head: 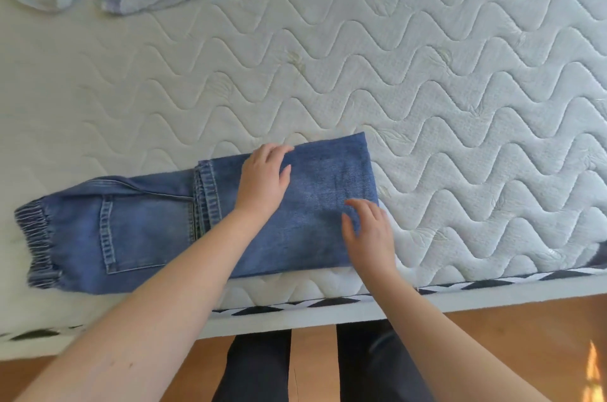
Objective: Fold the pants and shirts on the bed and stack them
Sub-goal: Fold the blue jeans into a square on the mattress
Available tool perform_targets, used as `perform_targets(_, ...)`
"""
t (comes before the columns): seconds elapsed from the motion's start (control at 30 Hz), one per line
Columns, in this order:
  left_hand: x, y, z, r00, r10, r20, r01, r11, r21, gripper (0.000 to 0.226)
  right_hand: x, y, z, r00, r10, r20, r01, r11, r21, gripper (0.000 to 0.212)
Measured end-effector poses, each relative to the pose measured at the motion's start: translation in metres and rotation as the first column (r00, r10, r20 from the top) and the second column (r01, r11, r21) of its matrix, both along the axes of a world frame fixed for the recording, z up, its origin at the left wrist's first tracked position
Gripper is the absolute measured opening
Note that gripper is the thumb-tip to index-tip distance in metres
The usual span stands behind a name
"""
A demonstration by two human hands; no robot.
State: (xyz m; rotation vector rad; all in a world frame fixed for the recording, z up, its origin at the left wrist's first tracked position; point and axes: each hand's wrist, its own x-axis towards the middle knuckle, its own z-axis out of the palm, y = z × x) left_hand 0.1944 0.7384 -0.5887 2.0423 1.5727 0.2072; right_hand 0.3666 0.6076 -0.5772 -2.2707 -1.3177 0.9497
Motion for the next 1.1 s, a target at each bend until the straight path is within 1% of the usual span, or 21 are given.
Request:
perform_targets(0.07,-0.042,-0.021,0.006,0.989,0.145,-0.019,-0.144,0.988,0.052,0.033,-0.022,0.015,0.001,0.996,0.081,-0.031,-0.081,0.997,0.013,0.032)
perform_targets(0.13,-0.079,-0.047,0.010,0.941,0.336,-0.045,-0.335,0.942,0.026,0.034,-0.044,0.031,0.001,0.979,0.194,-0.062,-0.193,0.981,0.018,0.036)
perform_targets(0.2,-0.109,-0.075,0.012,0.847,0.521,-0.108,-0.528,0.847,-0.058,0.039,-0.068,0.046,0.001,0.945,0.318,-0.076,-0.317,0.948,0.027,0.041)
perform_targets(0.23,-0.121,-0.087,0.011,0.795,0.588,-0.145,-0.603,0.792,-0.092,0.043,-0.081,0.054,0.001,0.923,0.377,-0.081,-0.376,0.926,0.027,0.042)
perform_targets(0.3,-0.138,-0.108,0.008,0.712,0.674,-0.196,-0.701,0.696,-0.156,0.051,-0.108,0.068,0.000,0.874,0.478,-0.087,-0.478,0.878,0.022,0.046)
perform_targets(0.37,-0.147,-0.117,0.003,0.681,0.693,-0.239,-0.732,0.631,-0.257,0.060,-0.132,0.082,-0.001,0.829,0.554,-0.080,-0.555,0.832,0.014,0.049)
perform_targets(0.4,-0.149,-0.118,0.001,0.693,0.675,-0.254,-0.719,0.623,-0.307,0.060,-0.143,0.090,-0.003,0.808,0.587,-0.061,-0.587,0.809,0.012,0.051)
perform_targets(0.43,-0.151,-0.120,-0.001,0.720,0.641,-0.265,-0.692,0.634,-0.346,0.057,-0.154,0.097,-0.005,0.786,0.618,-0.031,-0.618,0.786,0.013,0.052)
perform_targets(0.5,-0.144,-0.121,-0.003,0.779,0.565,-0.270,-0.625,0.673,-0.395,0.043,-0.165,0.112,-0.009,0.748,0.663,0.035,-0.664,0.748,0.015,0.053)
perform_targets(0.57,-0.142,-0.126,-0.006,0.786,0.569,-0.244,-0.612,0.654,-0.445,0.034,-0.181,0.117,-0.014,0.700,0.710,0.083,-0.712,0.703,-0.008,0.054)
perform_targets(0.67,-0.143,-0.132,-0.008,0.769,0.600,-0.220,-0.623,0.627,-0.467,0.032,-0.196,0.111,-0.024,0.620,0.771,0.143,-0.764,0.635,-0.113,0.057)
perform_targets(0.77,-0.151,-0.133,-0.006,0.763,0.627,-0.158,-0.616,0.631,-0.472,0.031,-0.198,0.107,-0.036,0.524,0.834,0.171,-0.796,0.551,-0.250,0.067)
perform_targets(0.83,-0.164,-0.133,-0.002,0.743,0.665,-0.079,-0.627,0.650,-0.429,0.027,-0.200,0.109,-0.041,0.502,0.842,0.199,-0.794,0.539,-0.280,0.069)
perform_targets(0.9,-0.188,-0.134,0.003,0.722,0.692,0.006,-0.657,0.688,-0.308,0.021,-0.205,0.107,-0.041,0.521,0.816,0.252,-0.777,0.575,-0.255,0.069)
perform_targets(0.97,-0.220,-0.135,0.005,0.714,0.698,0.062,-0.682,0.713,-0.163,0.015,-0.211,0.097,-0.039,0.556,0.770,0.312,-0.755,0.625,-0.198,0.070)
perform_targets(1.03,-0.255,-0.134,0.007,0.709,0.703,0.062,-0.703,0.711,-0.024,0.011,-0.215,0.082,-0.038,0.568,0.758,0.320,-0.746,0.639,-0.188,0.071)
perform_targets(1.1,-0.290,-0.132,0.008,0.701,0.713,0.017,-0.708,0.693,0.137,0.015,-0.219,0.071,-0.041,0.550,0.785,0.286,-0.750,0.615,-0.245,0.073)
